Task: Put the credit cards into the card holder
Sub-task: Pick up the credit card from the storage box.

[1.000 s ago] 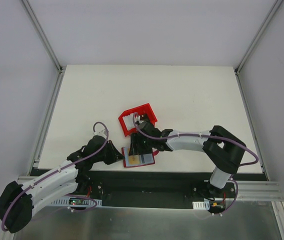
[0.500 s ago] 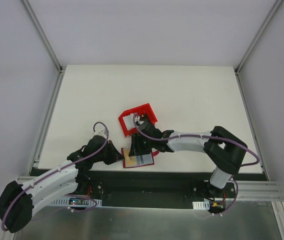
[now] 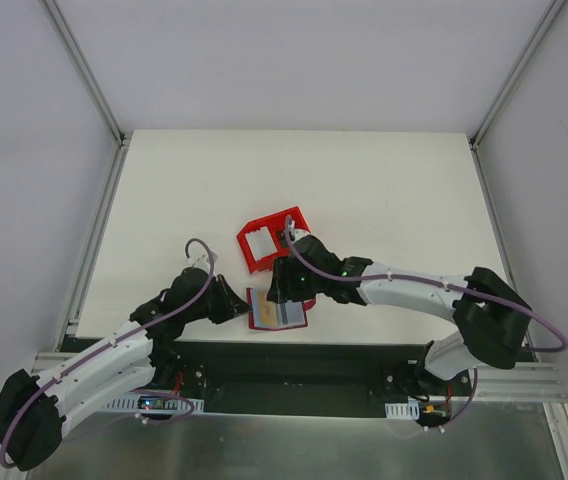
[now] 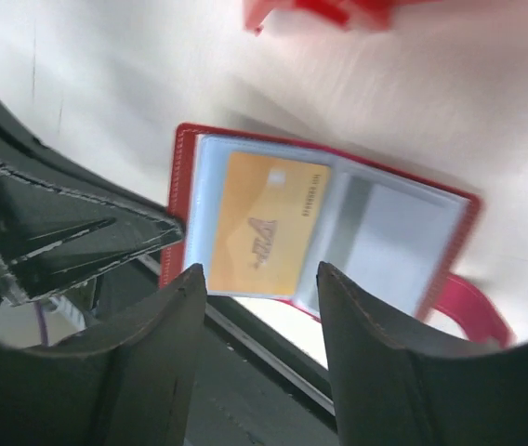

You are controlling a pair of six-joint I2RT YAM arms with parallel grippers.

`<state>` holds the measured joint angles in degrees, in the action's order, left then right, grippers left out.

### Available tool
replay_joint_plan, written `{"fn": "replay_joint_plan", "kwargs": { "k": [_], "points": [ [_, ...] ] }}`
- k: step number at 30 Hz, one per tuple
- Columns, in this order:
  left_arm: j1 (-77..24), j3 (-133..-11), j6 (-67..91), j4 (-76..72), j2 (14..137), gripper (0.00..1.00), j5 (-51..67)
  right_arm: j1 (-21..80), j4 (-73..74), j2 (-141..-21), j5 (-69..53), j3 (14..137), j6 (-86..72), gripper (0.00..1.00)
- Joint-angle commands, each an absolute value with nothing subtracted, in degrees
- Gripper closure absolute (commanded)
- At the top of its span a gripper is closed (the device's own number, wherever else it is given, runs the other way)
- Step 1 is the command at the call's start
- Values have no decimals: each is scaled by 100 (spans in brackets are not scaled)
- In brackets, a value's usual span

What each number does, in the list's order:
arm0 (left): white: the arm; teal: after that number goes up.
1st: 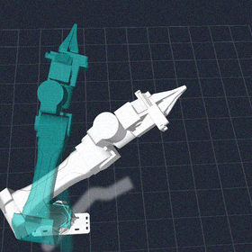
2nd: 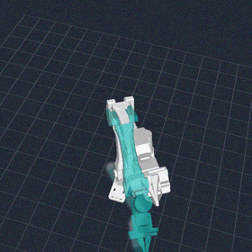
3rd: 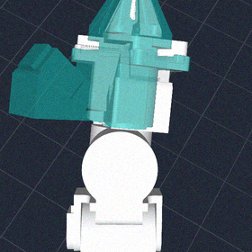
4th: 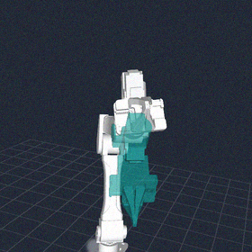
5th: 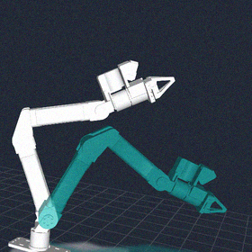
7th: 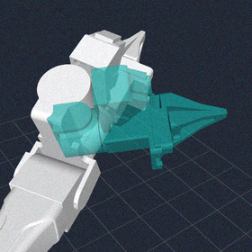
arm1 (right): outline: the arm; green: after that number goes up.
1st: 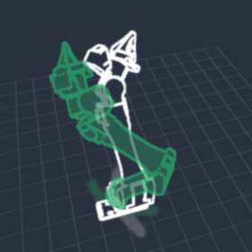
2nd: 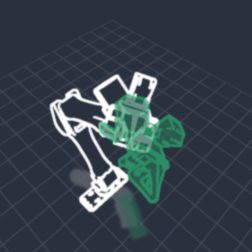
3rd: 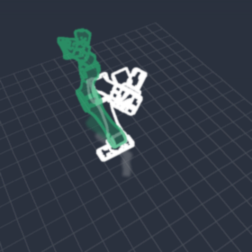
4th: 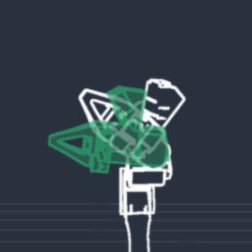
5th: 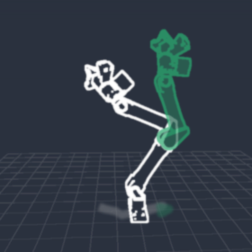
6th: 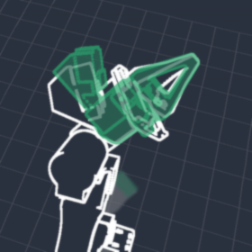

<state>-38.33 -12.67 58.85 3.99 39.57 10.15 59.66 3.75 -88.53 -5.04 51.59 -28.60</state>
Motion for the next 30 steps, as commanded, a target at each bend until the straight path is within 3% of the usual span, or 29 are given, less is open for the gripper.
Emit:
{"fn": "replay_joint_plan", "kwargs": {
  "k": [1, 8, 12, 20, 26, 30],
  "points": [
    [-3894, -1696, 5652, 378, 3981, 100, 1160, 5836, 1193, -8358, 517, 4957, -2698, 48],
    [-3902, -2381, 5213, 396, 4903, 100, 1573, 5801, 1934, -8823, 809, 5062, -2786, 66],
    [-4086, -3022, 5001, 396, 5702, 100, 1757, 5810, 1846, -9000, 703, 5045, -2804, 71],
    [-4667, -3700, 5044, 281, 7065, 100, 1837, 5704, 1916, -8386, 1282, 4825, -2742, 71],
    [-4658, -3104, 5387, 369, 6576, 100, 1100, 5695, 2760, -7587, 2363, 4887, -2979, 68],
    [-4658, -2498, 5738, 378, 5978, 100, 713, 5695, 2112, -7172, 1760, 4668, -2821, 66]
  ]
}}
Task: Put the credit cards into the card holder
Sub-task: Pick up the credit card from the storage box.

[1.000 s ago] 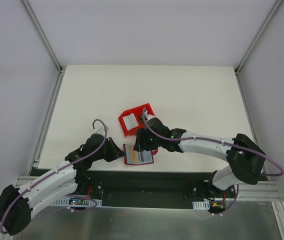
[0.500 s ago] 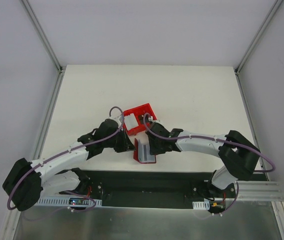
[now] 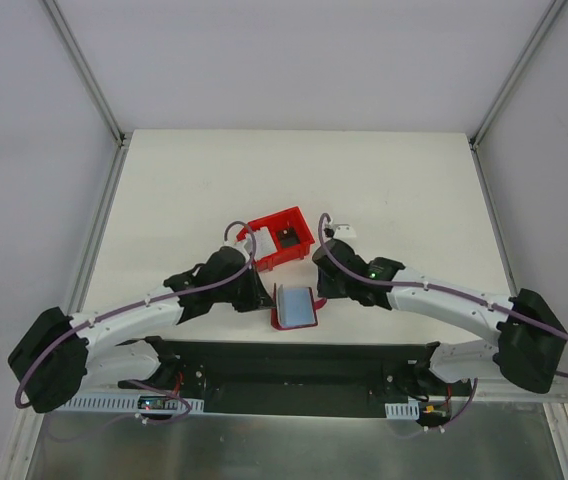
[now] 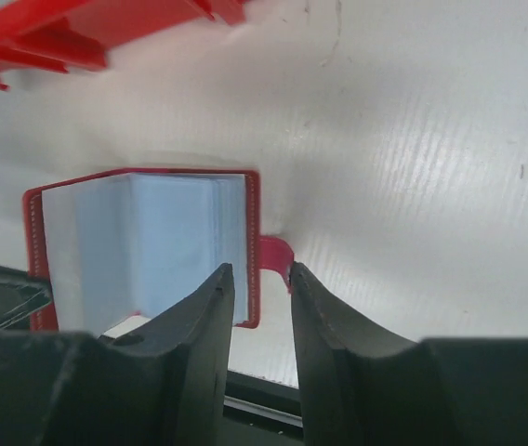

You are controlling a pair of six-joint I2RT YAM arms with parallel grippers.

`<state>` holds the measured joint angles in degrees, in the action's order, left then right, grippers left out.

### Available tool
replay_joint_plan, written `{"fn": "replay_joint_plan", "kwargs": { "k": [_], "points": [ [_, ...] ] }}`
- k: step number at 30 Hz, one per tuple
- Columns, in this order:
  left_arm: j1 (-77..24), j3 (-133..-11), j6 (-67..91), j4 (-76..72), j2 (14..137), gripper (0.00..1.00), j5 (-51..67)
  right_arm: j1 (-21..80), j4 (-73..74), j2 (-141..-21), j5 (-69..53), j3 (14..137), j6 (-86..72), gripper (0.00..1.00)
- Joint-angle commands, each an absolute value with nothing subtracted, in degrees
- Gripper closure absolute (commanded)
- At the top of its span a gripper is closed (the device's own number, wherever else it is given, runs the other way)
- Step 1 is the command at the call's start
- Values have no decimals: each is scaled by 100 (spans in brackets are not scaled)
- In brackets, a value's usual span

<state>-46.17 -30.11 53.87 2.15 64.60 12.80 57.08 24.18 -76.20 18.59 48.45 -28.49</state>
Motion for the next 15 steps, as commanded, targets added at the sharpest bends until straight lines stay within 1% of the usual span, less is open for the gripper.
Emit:
{"fn": "replay_joint_plan", "kwargs": {
  "k": [1, 3, 6, 10, 15],
  "points": [
    [-4658, -2374, 5826, 378, 5863, 100, 642, 5695, 1805, -7128, 1392, 4545, -2839, 64],
    [-4649, -2111, 5941, 378, 5635, 100, 493, 5695, 1154, -7198, 759, 4351, -2952, 60],
    [-4658, -1873, 6073, 369, 5423, 100, 352, 5713, 651, -7619, 256, 4289, -3181, 59],
    [-4658, -1741, 6091, 378, 5309, 100, 264, 5713, 703, -8059, 220, 4342, -3278, 57],
    [-4658, -1591, 6187, 378, 5256, 100, 229, 5713, 651, -8174, 159, 4245, -3331, 55]
  ]
}}
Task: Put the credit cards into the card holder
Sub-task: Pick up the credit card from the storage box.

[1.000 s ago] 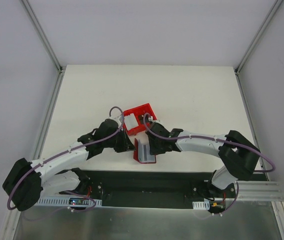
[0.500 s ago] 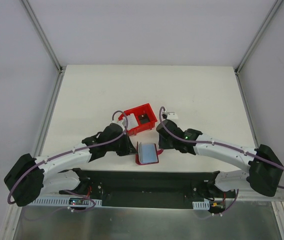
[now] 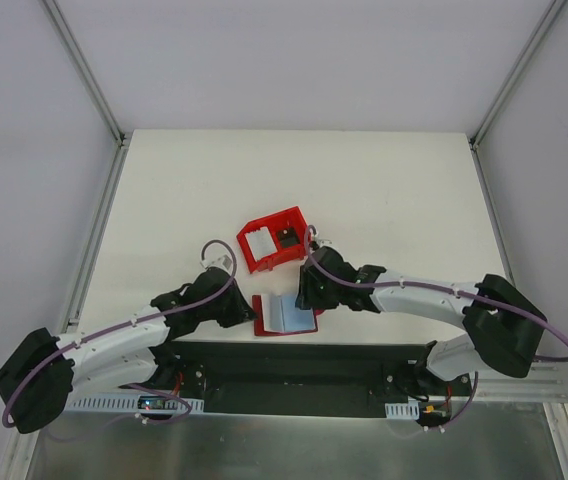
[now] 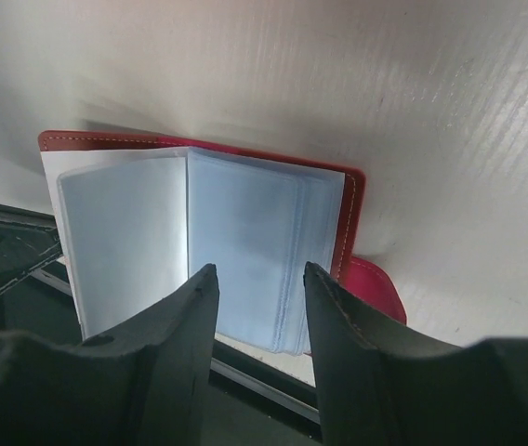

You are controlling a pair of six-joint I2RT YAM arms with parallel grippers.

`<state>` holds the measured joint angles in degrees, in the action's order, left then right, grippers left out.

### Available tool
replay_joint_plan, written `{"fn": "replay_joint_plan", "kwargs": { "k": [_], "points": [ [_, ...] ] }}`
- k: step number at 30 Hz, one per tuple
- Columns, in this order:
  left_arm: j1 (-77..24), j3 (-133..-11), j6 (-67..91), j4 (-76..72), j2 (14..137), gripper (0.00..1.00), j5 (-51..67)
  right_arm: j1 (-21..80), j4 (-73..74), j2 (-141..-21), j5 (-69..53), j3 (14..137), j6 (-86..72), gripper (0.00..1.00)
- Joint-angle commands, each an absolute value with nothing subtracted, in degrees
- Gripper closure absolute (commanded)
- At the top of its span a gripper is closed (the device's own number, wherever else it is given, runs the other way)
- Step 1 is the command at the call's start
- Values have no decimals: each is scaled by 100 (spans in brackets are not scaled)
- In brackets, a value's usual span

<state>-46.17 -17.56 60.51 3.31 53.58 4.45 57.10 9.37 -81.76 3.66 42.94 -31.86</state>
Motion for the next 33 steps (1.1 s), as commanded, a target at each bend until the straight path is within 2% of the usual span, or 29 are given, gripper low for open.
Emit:
{"fn": "replay_joint_plan", "kwargs": {
  "k": [1, 15, 25, 30, 33],
  "points": [
    [-4658, -1565, 6205, 369, 5256, 100, 211, 5713, 642, -8209, 132, 4228, -3366, 55],
    [-4658, -1406, 6205, 211, 5238, 100, 176, 5774, 510, -8753, -299, 4368, -3288, 56],
    [-4658, -1362, 6240, 26, 5432, 100, 229, 5871, 26, -9140, -1063, 4781, -3296, 58],
    [-4658, -1292, 6310, -149, 5432, 100, 229, 6003, -26, -9202, -941, 5080, -3243, 58],
    [-4658, -1274, 6311, -158, 5405, 100, 229, 6117, 596, -9167, -441, 5238, -3199, 61]
  ]
}}
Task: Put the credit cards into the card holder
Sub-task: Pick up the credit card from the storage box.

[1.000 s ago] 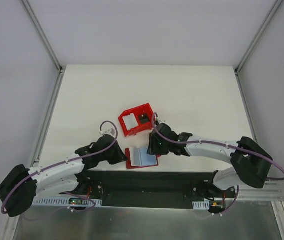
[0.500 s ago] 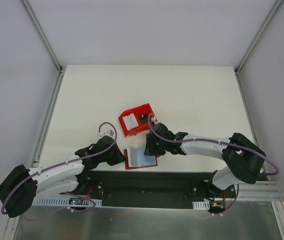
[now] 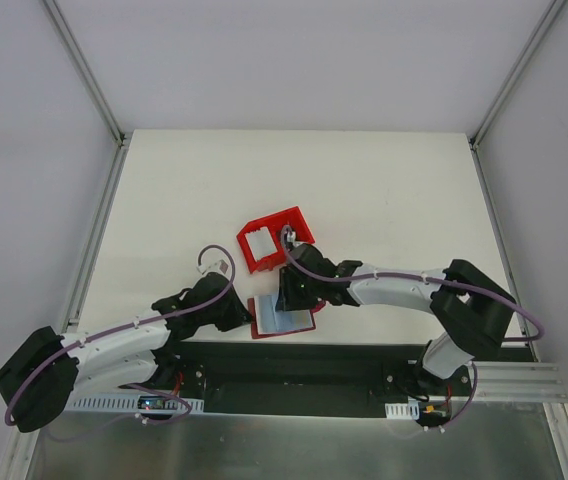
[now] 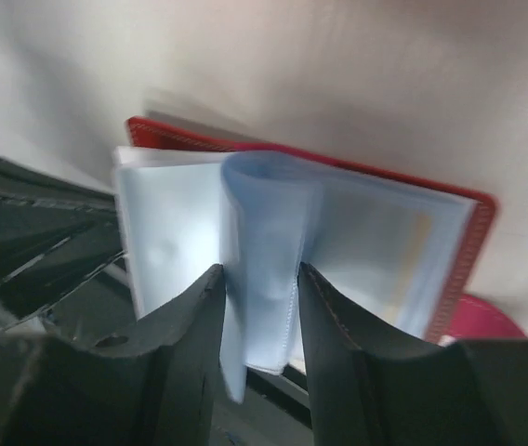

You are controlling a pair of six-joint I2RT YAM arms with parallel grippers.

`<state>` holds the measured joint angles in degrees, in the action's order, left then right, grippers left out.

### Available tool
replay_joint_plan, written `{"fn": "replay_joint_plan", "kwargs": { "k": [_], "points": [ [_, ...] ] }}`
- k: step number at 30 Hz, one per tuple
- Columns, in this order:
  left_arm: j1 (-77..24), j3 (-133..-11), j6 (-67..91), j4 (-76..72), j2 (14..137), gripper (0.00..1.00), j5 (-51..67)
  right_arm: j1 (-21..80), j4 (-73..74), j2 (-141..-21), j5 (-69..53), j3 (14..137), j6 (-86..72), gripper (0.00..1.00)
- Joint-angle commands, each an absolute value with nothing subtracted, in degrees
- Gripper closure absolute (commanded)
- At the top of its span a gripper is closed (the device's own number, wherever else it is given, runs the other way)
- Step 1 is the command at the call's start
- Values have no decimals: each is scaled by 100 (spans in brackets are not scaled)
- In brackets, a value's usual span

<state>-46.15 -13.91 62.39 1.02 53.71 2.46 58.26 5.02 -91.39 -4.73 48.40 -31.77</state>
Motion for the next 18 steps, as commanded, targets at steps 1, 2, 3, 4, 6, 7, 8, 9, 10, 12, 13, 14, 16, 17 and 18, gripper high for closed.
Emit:
{"fn": "replay_joint_plan", "kwargs": {
  "k": [1, 2, 3, 4, 6, 7, 8, 9, 10, 12, 13, 14, 16, 17, 18],
  "points": [
    [-4658, -1274, 6311, -158, 5405, 100, 229, 6143, 685, -9150, -335, 5290, -3182, 62],
    [-4658, -1266, 6311, -158, 5397, 100, 229, 6170, 886, -9167, -230, 5361, -3129, 63],
    [-4658, -1257, 6319, -158, 5396, 100, 220, 6205, 1044, -9176, -81, 5422, -3112, 64],
    [-4658, -1266, 6319, -158, 5379, 100, 228, 6231, 1055, -9184, -62, 5449, -3077, 65],
    [-4658, -1266, 6319, -167, 5388, 100, 220, 6223, 932, -9220, -193, 5449, -3076, 65],
    [-4650, -1266, 6319, -167, 5388, 100, 220, 6231, 792, -9263, -350, 5449, -3076, 64],
    [-4649, -1266, 6319, -167, 5396, 100, 211, 6223, 643, -9342, -569, 5458, -3076, 63],
    [-4649, -1266, 6319, -167, 5379, 100, 220, 6223, 563, -9421, -719, 5493, -3085, 63],
    [-4658, -1257, 6328, -167, 5396, 100, 202, 6231, 406, -9500, -973, 5519, -3076, 62],
    [-4658, -1248, 6346, -167, 5388, 100, 194, 6240, 28, -9571, -1343, 5537, -3094, 60],
    [-4650, -1239, 6346, -167, 5396, 100, 193, 6249, -235, -9571, -1545, 5537, -3094, 59],
    [-4658, -1222, 6372, -167, 5388, 100, 176, 6249, -376, -9545, -1660, 5537, -3085, 58],
    [-4658, -1178, 6416, -176, 5370, 100, 158, 6275, -536, -9405, -1775, 5537, -3041, 56],
    [-4658, -1160, 6425, -184, 5344, 100, 150, 6267, -571, -9317, -1758, 5520, -2998, 55],
    [-4658, -1143, 6434, -185, 5326, 100, 141, 6284, -563, -9177, -1688, 5485, -2910, 54]
  ]
}}
